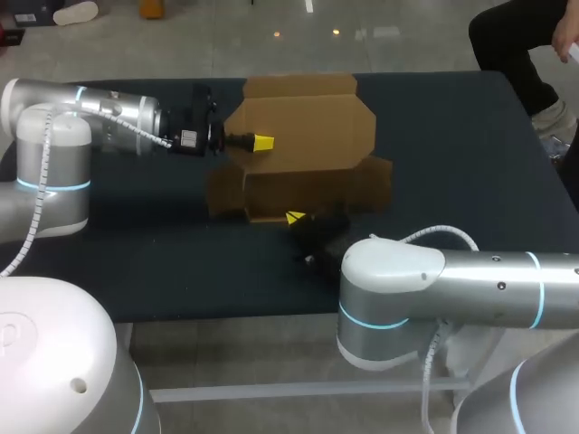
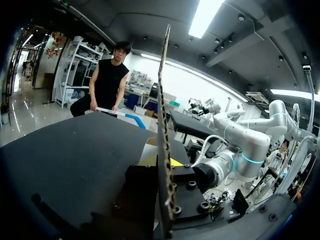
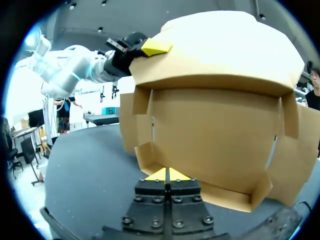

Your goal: Assemble the packaging by folding the flat box into shape, placing the metal phone stand inside, and closing the box properly

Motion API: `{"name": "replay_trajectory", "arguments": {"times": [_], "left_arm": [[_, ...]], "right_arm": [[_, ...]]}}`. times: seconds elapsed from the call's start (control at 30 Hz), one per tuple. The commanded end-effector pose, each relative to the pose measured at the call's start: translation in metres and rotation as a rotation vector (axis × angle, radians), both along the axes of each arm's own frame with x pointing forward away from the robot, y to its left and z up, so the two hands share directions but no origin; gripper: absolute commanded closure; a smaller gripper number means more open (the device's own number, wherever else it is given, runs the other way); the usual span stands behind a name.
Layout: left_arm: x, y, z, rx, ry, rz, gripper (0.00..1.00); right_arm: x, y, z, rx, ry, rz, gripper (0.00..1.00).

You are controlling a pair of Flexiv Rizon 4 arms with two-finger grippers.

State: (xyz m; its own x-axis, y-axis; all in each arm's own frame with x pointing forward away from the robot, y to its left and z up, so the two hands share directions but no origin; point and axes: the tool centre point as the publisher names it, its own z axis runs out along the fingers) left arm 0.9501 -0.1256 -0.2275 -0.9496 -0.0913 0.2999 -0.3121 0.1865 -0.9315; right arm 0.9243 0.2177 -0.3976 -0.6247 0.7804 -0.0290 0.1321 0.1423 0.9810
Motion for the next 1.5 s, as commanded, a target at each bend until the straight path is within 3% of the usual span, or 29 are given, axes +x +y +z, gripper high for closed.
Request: {"name": "replay_trajectory", "arguments": {"times": [0.03, 0.67, 1.5], "left_arm": [[0.000, -0.001, -0.003, 0.002, 0.001, 0.000, 1.00], [0.000, -0.001, -0.003, 0.002, 0.001, 0.000, 1.00], [0.000, -0.001, -0.003, 0.002, 0.001, 0.000, 1.00]], "right_arm": [[-0.006, -0.011, 0.002, 0.014, -0.004, 0.032, 1.00], [-0.032, -0.036, 0.015, 0.073, 0.016, 0.154, 1.00], [-0.067, -0.091, 0.024, -0.019, 0.085, 0.265, 1.00]]}}
